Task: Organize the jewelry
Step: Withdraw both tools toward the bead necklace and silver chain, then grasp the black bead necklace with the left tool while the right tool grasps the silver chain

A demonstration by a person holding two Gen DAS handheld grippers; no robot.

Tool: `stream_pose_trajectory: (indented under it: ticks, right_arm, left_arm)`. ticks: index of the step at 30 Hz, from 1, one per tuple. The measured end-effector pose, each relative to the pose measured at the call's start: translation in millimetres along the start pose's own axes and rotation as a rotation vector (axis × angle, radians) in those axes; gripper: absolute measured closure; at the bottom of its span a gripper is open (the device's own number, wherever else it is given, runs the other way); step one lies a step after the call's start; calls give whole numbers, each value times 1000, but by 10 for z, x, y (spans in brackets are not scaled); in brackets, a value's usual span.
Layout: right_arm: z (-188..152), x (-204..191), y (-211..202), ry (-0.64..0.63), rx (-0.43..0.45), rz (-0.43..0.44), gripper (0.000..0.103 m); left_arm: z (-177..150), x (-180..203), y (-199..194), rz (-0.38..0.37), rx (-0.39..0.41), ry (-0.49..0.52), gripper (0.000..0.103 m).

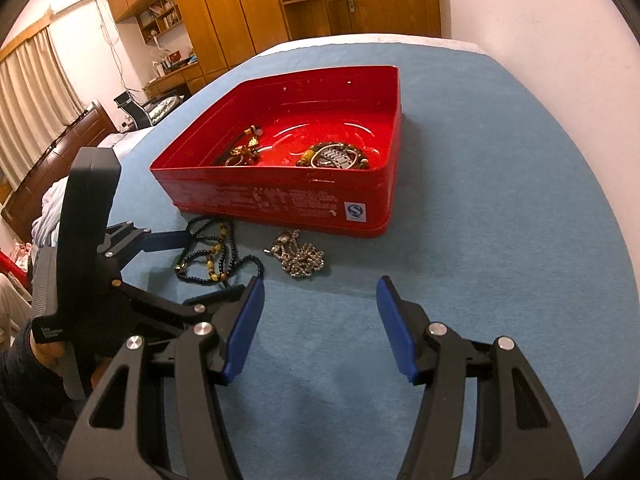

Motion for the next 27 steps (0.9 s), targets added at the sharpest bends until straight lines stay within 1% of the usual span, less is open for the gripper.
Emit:
stream_pose_trajectory:
  ticks: [1, 2, 3, 4, 5, 6, 7, 8, 14, 17, 19, 22, 24, 26, 27]
  right_arm:
    - [-8, -6, 9, -3, -3, 1, 45]
    - [-15, -16, 13, -5, -5, 2, 45]
    - [-24, -30, 26, -10, -8, 2, 45]
    - [-29, -46, 40, -14, -10, 3, 45]
    - [-34, -62, 55, -18, -13, 4, 45]
    - [-42, -84, 77, -25, -16, 4, 45]
    - [-39, -102, 96, -29, -18, 2, 45]
    - [-38, -121, 117, -34, -20, 0, 45]
    - [-70, -202, 367, -66, -68, -13, 46]
    - [-59, -200, 497, -78, -82, -39, 47]
    - [-48, -202, 555, -87, -87, -51, 48]
    - [-36, -216, 631, -110, -84, -72, 48]
    - [-18, -238, 670, -129, -77, -87, 48]
    - [-2, -254, 694, -139, -72, -92, 51]
    - [3, -268, 703, -143, -71, -91, 54]
  left_arm:
    - [4, 5, -8, 3, 5, 4, 24]
    - [-5, 5, -35, 3, 9, 4, 36]
    - [-8, 3, -61, 3, 15, 4, 43]
    - [-27, -10, -97, 1, 18, 3, 58]
    - [-27, -23, -113, 0, 19, -1, 70]
    - [-38, -30, -128, -3, 20, -2, 76]
    - [-55, -39, -142, -5, 20, -3, 86]
    - [-68, -51, -150, -4, 20, -5, 92]
    - [-125, -162, -198, -19, 27, -11, 94]
    - [-147, -174, -236, -21, 29, -13, 94]
    - [-183, -189, -264, -21, 30, -17, 94]
    - [-128, -235, -164, -20, 29, -26, 94]
    - [-118, -245, -167, -21, 31, -32, 94]
    - [-105, -255, -166, -23, 34, -36, 94]
    - [-66, -262, -131, -24, 34, -37, 94]
Point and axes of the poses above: each gripper's, at about its wrist camera, not at the fingertips, and y roughly the way its jaws point, x to its right, z to its top, the point moved 10 cm from there along y, roughly the way its jaws point, and after that the axes turned 13 degrees about y, right-handed, at the moved point
